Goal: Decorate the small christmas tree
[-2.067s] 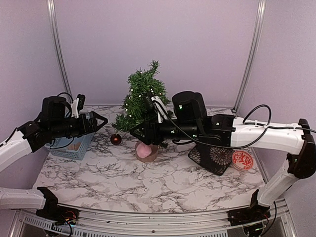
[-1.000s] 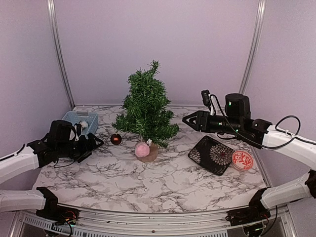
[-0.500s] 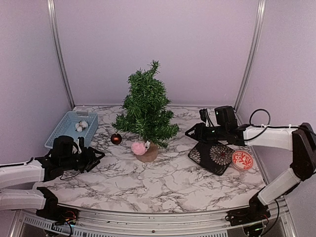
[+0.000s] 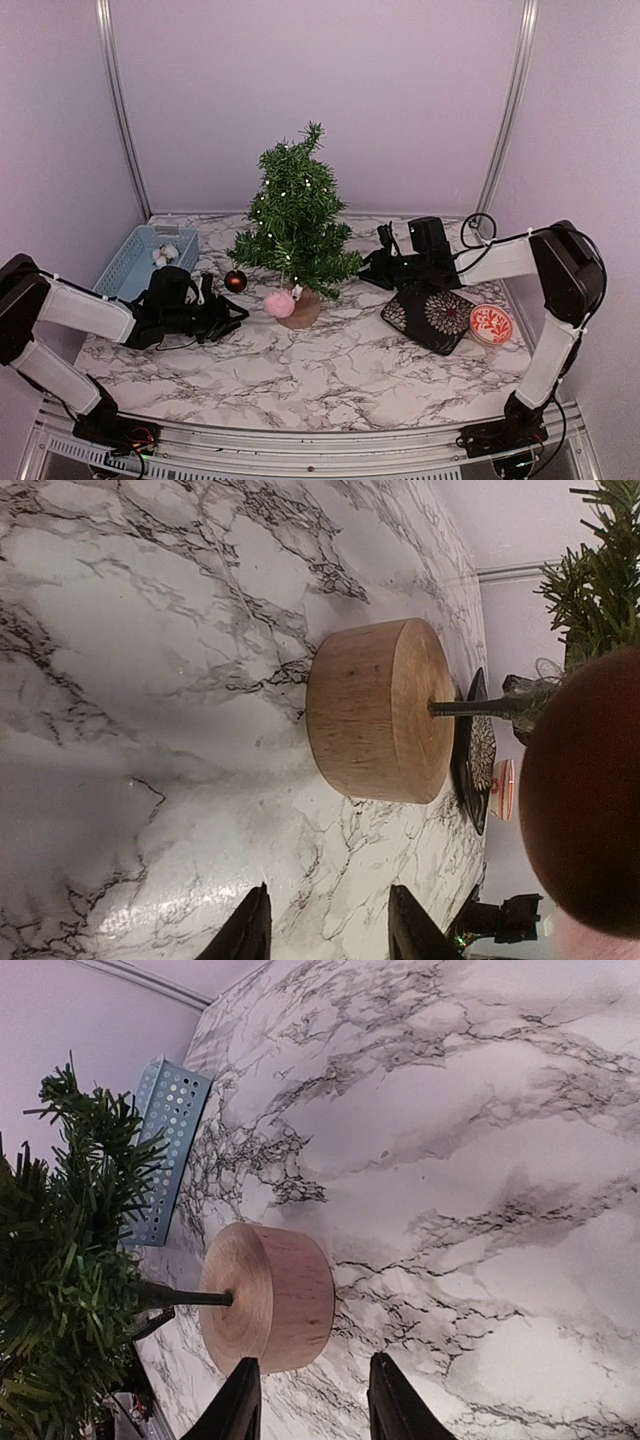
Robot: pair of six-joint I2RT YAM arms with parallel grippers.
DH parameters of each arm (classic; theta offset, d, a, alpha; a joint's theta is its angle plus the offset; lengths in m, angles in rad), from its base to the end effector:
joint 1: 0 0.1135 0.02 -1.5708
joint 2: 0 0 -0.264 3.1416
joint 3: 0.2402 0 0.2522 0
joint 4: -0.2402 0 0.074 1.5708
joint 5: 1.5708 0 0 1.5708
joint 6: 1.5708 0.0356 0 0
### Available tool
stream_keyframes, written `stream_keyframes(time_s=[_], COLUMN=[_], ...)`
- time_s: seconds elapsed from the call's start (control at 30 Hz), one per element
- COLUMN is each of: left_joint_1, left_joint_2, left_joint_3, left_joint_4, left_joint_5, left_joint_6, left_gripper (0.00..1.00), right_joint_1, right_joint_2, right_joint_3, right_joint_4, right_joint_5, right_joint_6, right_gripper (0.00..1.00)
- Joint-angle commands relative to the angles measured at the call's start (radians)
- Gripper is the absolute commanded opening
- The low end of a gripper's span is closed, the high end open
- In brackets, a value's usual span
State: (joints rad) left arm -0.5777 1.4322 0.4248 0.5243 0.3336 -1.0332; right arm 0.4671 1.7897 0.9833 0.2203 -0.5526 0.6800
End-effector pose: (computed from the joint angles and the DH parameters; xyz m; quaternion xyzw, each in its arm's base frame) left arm 0.2118 -0.1520 0.1499 -0.1068 0.8415 -0.4664 0.2510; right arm 0.3283 0.1865 0.1782 -0.0381 0.8567 0.4487 0.2516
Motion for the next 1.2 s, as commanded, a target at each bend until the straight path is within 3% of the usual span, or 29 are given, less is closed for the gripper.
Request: stream_keyframes(time_s=[0.0, 0.47, 1.17], left_joint_1=[-0.026, -0.053, -0.050], left_joint_2=[0.099, 0.380, 0.575], left_joint_3=[0.058, 0.110, 0.281], left_joint_4=[0.133, 0.428, 0.476], left_joint_5=[0.038, 0.085, 0.116], left_joint_6=[-0.009, -0.113, -0.125], left_gripper=[0.40, 0.29, 0.21], right_joint_1=[0.000, 0.077, 0.142], right_joint_2=[0.058, 0.248, 0.314], right_joint_3=[0.052, 0.167, 0.092], right_joint_4=[0.133, 0.236, 0.388], right_joint_5=[-0.065, -0.103, -0.137], right_joint_6=[0.052, 0.120, 0.215], right_gripper=[0.35, 0.28, 0.24])
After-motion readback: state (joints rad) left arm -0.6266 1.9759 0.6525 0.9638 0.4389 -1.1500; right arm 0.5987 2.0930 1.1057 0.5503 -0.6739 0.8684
